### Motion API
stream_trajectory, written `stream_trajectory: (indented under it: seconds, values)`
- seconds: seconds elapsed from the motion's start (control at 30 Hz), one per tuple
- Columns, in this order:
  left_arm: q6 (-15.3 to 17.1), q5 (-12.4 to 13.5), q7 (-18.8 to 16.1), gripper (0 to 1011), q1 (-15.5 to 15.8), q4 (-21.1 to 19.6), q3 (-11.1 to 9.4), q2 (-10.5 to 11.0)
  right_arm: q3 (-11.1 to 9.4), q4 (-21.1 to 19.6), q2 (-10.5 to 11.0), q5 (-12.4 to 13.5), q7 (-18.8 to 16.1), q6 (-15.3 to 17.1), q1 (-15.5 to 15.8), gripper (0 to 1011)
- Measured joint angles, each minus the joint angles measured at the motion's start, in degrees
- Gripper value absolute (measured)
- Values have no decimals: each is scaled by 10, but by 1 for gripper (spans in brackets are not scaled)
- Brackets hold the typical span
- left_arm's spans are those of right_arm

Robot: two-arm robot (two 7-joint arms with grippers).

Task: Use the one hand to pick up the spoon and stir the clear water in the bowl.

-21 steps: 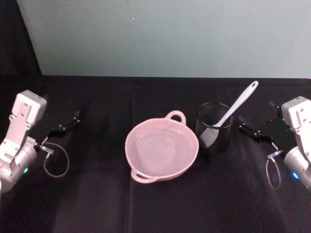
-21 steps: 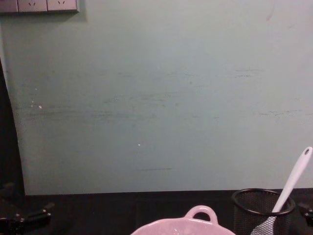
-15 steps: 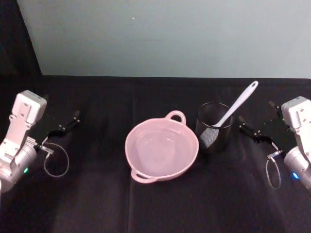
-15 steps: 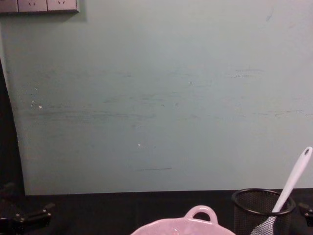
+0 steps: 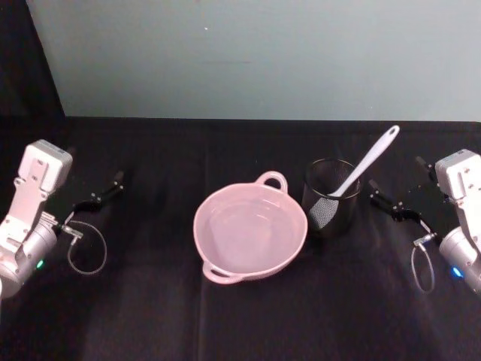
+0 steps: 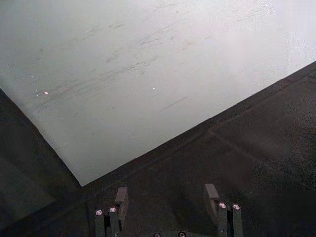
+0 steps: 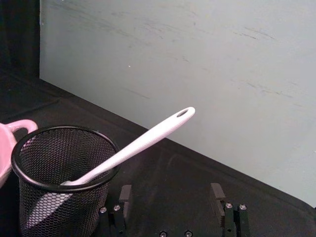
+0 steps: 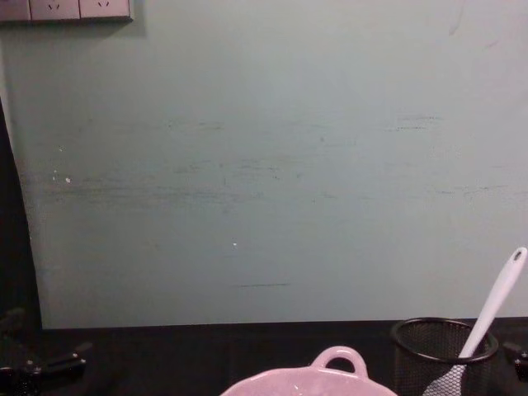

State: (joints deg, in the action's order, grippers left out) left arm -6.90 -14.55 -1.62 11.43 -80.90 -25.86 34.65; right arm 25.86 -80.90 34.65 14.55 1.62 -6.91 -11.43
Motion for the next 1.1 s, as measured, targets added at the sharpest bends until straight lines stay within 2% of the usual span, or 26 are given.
stream_trajectory:
  seconds: [0.6,0.83,0.93,0.97,1.03,1.07,1.1]
  values:
    - [0,0,0,1011,0,0,0,0,-1,0,0,0,0,0,1,1004]
    - [0,0,0,1011,0,0,0,0,-26,-40,16,2,6,4,40,1004]
    - [0,0,0,1011,0,0,0,0,-45,-63,21,18,7,6,65,1004]
    - [0,0,0,1011,0,0,0,0,-45,-63,21,18,7,6,65,1004]
    - [0,0,0,1011,0,0,0,0,-56,-76,22,35,1,6,79,1004]
    - [0,0,0,1011,0,0,0,0,-60,-80,21,46,-4,6,82,1004]
    - [0,0,0,1011,0,0,0,0,-74,-87,16,81,-23,6,91,1004]
